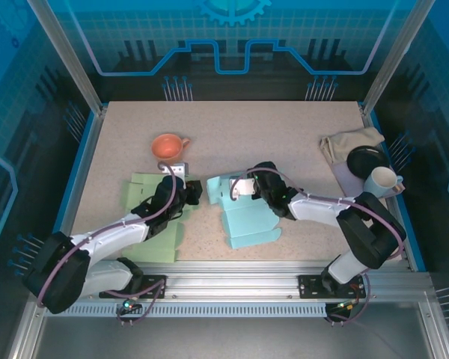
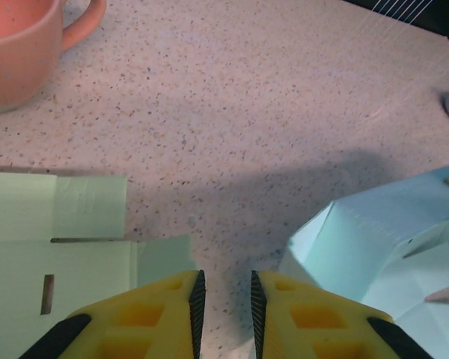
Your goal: Fold the paper box
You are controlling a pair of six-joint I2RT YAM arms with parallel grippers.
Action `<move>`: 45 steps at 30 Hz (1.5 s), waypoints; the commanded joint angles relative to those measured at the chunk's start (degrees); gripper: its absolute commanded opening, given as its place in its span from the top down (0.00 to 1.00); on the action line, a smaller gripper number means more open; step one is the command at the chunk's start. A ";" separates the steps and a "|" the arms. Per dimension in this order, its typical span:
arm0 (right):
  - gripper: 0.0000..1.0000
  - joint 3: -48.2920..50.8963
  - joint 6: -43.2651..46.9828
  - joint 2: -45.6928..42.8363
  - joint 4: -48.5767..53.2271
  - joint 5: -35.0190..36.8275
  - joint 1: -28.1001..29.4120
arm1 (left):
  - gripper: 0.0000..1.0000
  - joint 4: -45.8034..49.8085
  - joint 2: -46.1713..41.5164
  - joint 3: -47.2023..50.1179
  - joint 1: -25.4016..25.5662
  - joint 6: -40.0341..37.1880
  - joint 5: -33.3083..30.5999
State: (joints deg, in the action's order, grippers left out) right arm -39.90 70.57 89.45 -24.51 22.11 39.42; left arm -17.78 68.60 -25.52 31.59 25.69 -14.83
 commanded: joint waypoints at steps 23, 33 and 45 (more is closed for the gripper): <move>1.00 7.29 7.05 0.70 -24.70 1.24 1.12 | 0.71 -13.37 13.10 -1.48 -0.22 -13.31 9.21; 1.00 7.39 6.11 2.76 -23.86 -0.07 -0.22 | 0.69 -14.56 16.33 -3.41 -0.20 -12.52 11.76; 1.00 7.33 6.22 6.19 -24.83 0.20 -0.48 | 0.65 -16.34 18.73 -3.32 -0.16 -10.88 10.61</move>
State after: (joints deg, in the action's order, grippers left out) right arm -32.99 77.43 95.09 -48.60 23.75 38.96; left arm -30.94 86.74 -27.07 31.59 13.87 -4.64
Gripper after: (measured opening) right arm 0.044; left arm 0.342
